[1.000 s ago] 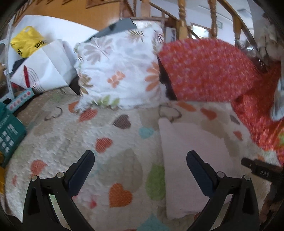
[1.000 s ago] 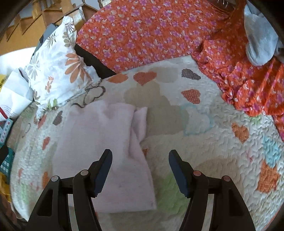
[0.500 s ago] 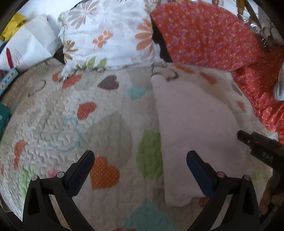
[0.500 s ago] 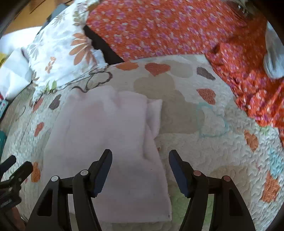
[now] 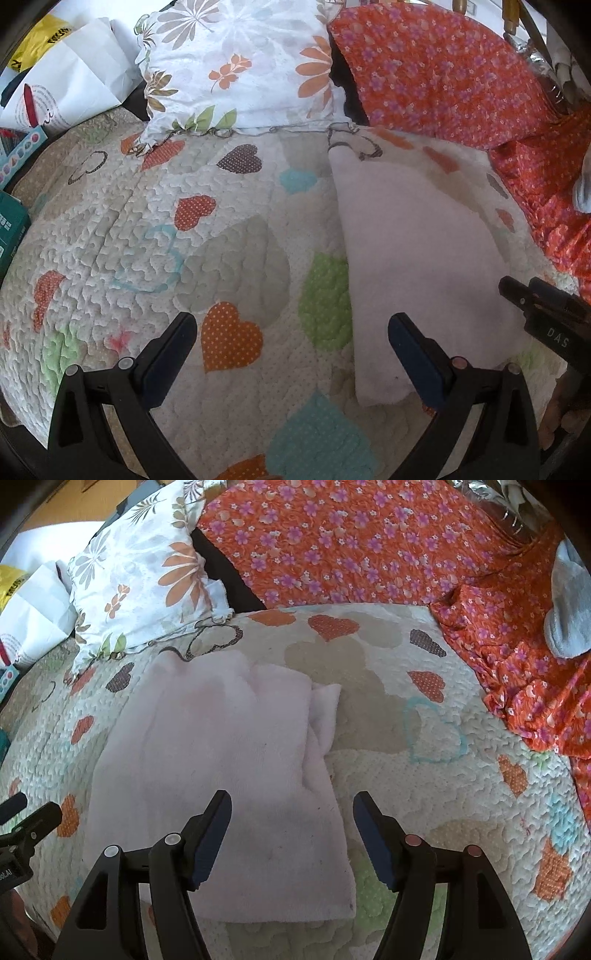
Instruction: Fold small clothes
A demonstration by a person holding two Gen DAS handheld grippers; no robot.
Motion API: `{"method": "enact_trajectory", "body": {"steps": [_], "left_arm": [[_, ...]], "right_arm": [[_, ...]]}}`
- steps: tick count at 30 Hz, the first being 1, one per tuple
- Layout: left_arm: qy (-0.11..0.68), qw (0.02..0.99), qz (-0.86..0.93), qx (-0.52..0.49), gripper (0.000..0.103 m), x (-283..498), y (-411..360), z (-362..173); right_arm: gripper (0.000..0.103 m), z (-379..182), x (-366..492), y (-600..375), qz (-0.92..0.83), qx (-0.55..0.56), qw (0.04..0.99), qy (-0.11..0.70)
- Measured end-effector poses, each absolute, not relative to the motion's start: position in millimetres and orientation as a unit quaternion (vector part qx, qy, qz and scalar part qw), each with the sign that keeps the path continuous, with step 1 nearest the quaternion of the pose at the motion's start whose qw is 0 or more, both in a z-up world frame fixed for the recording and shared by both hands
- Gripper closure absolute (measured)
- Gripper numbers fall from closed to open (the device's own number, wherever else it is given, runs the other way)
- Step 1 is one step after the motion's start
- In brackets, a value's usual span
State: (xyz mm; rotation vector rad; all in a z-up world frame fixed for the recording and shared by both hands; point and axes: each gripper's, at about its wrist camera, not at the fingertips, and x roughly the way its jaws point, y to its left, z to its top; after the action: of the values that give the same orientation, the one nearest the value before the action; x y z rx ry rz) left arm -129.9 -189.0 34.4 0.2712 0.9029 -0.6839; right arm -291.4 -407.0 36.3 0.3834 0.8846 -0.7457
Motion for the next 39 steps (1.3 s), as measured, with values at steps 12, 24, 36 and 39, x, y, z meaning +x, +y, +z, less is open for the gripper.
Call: {"method": "enact_trajectory", "body": {"steps": [12,24,36,39], "left_arm": [[0.432,0.829,-0.329,0.136,0.000,-135.1,-190.5,31.7],[0.445,0.823,-0.321,0.145,0.000,-135.0,-192.7,22.5],[0.464,0.814,-0.319,0.146,0.000,-133.7,-194.6,15.7],[0.465,0.814,-0.315,0.147,0.000,-132.9,-194.2,14.4]], "right_arm": [[0.029,36.6,-290.7,-398.7,-0.347,0.172,0.821,0.419],[0.028,33.5,-288.2,-394.2,-0.351,0.156,0.823,0.418],[0.028,31.1,-287.3,-395.7,-0.347,0.160,0.821,0.423],[0.027,30.4,-287.1,-395.1,-0.347,0.161,0.821,0.423]]}}
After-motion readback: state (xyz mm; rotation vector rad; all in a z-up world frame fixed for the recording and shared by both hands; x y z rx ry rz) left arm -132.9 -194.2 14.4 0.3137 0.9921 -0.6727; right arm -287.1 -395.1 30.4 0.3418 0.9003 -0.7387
